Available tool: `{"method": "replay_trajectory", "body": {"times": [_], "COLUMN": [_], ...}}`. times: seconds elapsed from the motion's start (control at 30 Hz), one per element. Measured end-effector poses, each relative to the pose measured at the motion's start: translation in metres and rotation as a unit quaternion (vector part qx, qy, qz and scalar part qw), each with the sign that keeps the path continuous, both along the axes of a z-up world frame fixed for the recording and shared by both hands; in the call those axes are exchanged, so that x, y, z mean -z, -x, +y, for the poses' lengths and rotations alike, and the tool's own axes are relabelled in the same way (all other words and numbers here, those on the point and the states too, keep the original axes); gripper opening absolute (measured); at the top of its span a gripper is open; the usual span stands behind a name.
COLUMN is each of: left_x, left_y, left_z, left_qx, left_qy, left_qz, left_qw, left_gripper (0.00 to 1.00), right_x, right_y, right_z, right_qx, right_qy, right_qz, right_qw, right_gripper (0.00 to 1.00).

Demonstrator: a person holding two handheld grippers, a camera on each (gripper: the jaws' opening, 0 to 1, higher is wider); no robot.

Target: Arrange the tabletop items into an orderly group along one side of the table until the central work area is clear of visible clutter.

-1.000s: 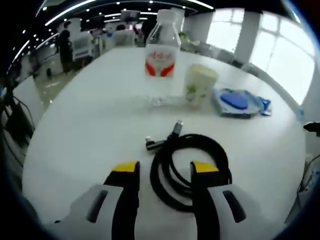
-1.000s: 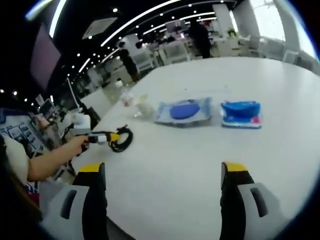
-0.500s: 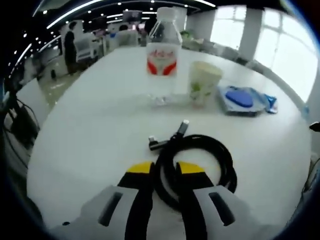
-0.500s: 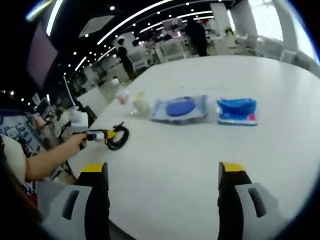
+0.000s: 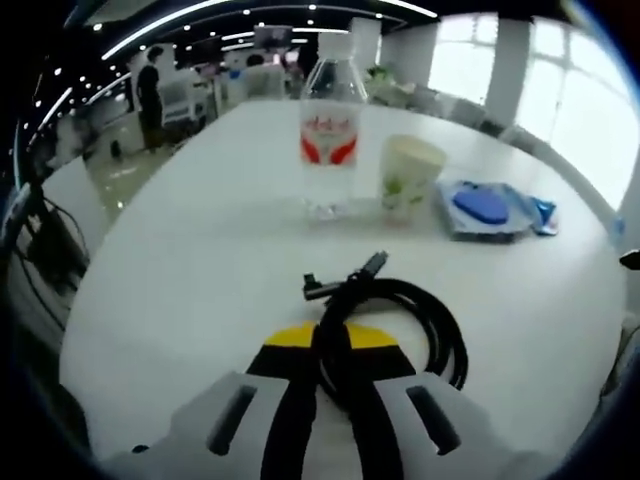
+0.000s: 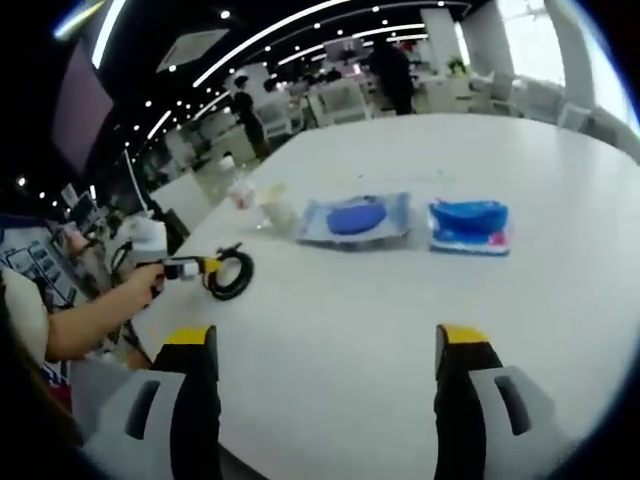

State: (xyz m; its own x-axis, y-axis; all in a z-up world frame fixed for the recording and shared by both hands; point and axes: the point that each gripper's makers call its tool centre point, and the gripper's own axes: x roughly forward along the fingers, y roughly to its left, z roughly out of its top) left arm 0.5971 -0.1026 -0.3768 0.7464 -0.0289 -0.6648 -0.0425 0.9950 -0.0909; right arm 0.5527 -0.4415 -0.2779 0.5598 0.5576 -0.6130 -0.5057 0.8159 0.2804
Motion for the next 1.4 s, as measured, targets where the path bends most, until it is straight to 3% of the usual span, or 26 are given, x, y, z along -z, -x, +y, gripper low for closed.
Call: {"method": "replay_trajectory", "body": {"times": [0.37, 0.5, 0.6, 0.77, 0.9, 1.4], "left_x": [-0.019, -0.031, -0.034, -0.041, -0.048, -0.073], "left_y": [0.008, 0.009, 0.009, 0.011, 0.013, 0.017], "left_z": [-0.017, -0.025, -0.026, -0.031, -0.036, -0.063], "left_qx": [0.023, 0.037, 0.039, 0.047, 0.053, 0.093], "left_qy": [0.010, 0.008, 0.008, 0.005, 0.007, 0.014], "left_qz": [-0.007, -0.026, -0.028, -0.036, -0.041, -0.061], "left_qw": [0.9997, 0.9989, 0.9988, 0.9983, 0.9977, 0.9936], "left_gripper": [0.05, 0.05, 0.05, 0.04, 0.04, 0.04], "right_x": [-0.006, -0.009, -0.008, -0.010, -0.007, -0.014], "right_y": [0.002, 0.004, 0.004, 0.004, 0.005, 0.010], "right_z": [0.006, 0.008, 0.005, 0.009, 0.008, 0.005], "right_qx": [-0.012, -0.013, -0.019, -0.024, -0.031, -0.023], "right_qy": [-0.007, -0.007, 0.027, 0.036, 0.064, 0.045], "right_qz": [-0.006, -0.011, -0.023, -0.031, -0.038, -0.041], "right_qw": [0.9999, 0.9998, 0.9992, 0.9986, 0.9967, 0.9979], "right_gripper": [0.88, 0.88, 0.88, 0.88, 0.88, 0.87]}}
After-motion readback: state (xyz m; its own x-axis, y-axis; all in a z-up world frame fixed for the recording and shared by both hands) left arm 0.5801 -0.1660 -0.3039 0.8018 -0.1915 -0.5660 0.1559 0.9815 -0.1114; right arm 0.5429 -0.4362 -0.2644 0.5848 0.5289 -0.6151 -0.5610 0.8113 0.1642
